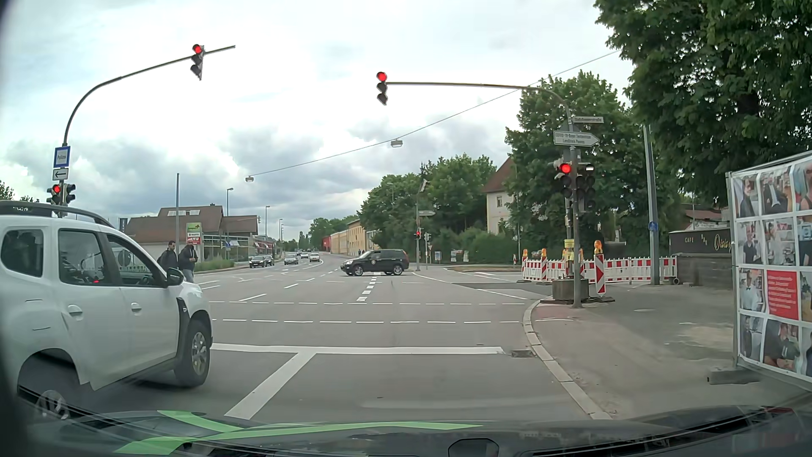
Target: Follow the waypoints while adhering to traffic rules and regulations
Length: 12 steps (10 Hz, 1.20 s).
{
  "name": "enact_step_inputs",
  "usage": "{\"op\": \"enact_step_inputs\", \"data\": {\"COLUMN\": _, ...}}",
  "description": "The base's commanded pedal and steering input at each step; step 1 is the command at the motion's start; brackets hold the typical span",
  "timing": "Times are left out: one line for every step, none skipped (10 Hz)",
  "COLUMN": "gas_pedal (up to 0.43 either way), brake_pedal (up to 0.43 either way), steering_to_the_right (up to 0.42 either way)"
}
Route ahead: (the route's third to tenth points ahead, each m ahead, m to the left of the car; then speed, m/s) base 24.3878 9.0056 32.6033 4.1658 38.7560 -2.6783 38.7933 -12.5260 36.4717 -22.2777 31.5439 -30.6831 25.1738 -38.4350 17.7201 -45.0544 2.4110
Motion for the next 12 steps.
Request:
{"op": "enact_step_inputs", "data": {"gas_pedal": 0.000, "brake_pedal": 0.152, "steering_to_the_right": -0.010}}
{"op": "enact_step_inputs", "data": {"gas_pedal": 0.000, "brake_pedal": 0.152, "steering_to_the_right": -0.010}}
{"op": "enact_step_inputs", "data": {"gas_pedal": 0.000, "brake_pedal": 0.152, "steering_to_the_right": -0.010}}
{"op": "enact_step_inputs", "data": {"gas_pedal": 0.000, "brake_pedal": 0.152, "steering_to_the_right": -0.010}}
{"op": "enact_step_inputs", "data": {"gas_pedal": 0.000, "brake_pedal": 0.152, "steering_to_the_right": -0.010}}
{"op": "enact_step_inputs", "data": {"gas_pedal": 0.000, "brake_pedal": 0.152, "steering_to_the_right": -0.010}}
{"op": "enact_step_inputs", "data": {"gas_pedal": 0.000, "brake_pedal": 0.152, "steering_to_the_right": -0.010}}
{"op": "enact_step_inputs", "data": {"gas_pedal": 0.000, "brake_pedal": 0.159, "steering_to_the_right": -0.010}}
{"op": "enact_step_inputs", "data": {"gas_pedal": 0.000, "brake_pedal": 0.152, "steering_to_the_right": -0.010}}
{"op": "enact_step_inputs", "data": {"gas_pedal": 0.000, "brake_pedal": 0.152, "steering_to_the_right": -0.010}}
{"op": "enact_step_inputs", "data": {"gas_pedal": 0.000, "brake_pedal": 0.152, "steering_to_the_right": -0.010}}
{"op": "enact_step_inputs", "data": {"gas_pedal": 0.000, "brake_pedal": 0.152, "steering_to_the_right": -0.010}}
